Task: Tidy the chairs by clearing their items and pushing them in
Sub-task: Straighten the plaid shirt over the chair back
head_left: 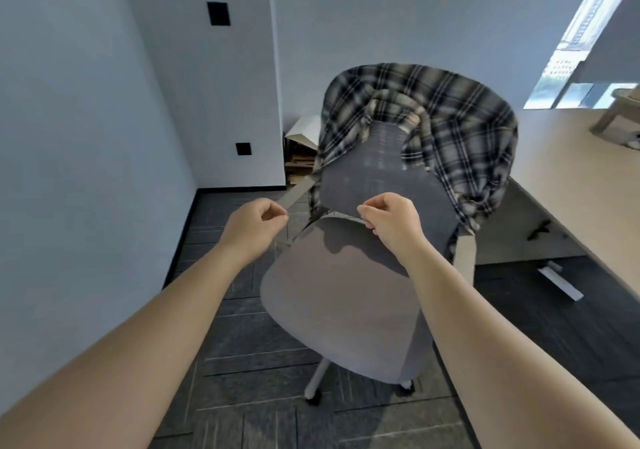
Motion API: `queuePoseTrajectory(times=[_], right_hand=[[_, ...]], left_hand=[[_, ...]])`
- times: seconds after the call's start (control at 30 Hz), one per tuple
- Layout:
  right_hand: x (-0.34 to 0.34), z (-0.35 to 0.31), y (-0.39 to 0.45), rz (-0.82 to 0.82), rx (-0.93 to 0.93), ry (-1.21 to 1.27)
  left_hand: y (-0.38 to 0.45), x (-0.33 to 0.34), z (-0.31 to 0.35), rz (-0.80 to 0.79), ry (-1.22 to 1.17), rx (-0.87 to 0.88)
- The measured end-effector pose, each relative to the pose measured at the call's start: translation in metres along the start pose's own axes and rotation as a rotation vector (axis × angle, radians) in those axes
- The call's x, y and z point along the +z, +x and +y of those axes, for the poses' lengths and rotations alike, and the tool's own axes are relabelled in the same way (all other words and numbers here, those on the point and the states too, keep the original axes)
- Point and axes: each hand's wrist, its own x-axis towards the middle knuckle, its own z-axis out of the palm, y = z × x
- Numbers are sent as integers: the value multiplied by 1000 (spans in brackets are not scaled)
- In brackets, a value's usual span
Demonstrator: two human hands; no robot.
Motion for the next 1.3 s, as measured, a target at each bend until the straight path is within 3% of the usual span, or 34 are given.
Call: queuePoseTrajectory(times=[0.3,0.57,0.83,1.2,1.3], right_hand=[[89,-41,50,-81,35,-27],[131,-29,127,-159,78,-30],[195,-3,206,-154,239,-32],[324,57,311,195,634,5],[345,78,333,250,688,113]], left_hand=[[53,-56,-62,39,-42,-75],[127,-47,-84,43,-31,-142],[221,-34,-136,-62,-37,-175],[376,-5,-269,-389,48,-133],[402,6,-295,-442,68,-122]])
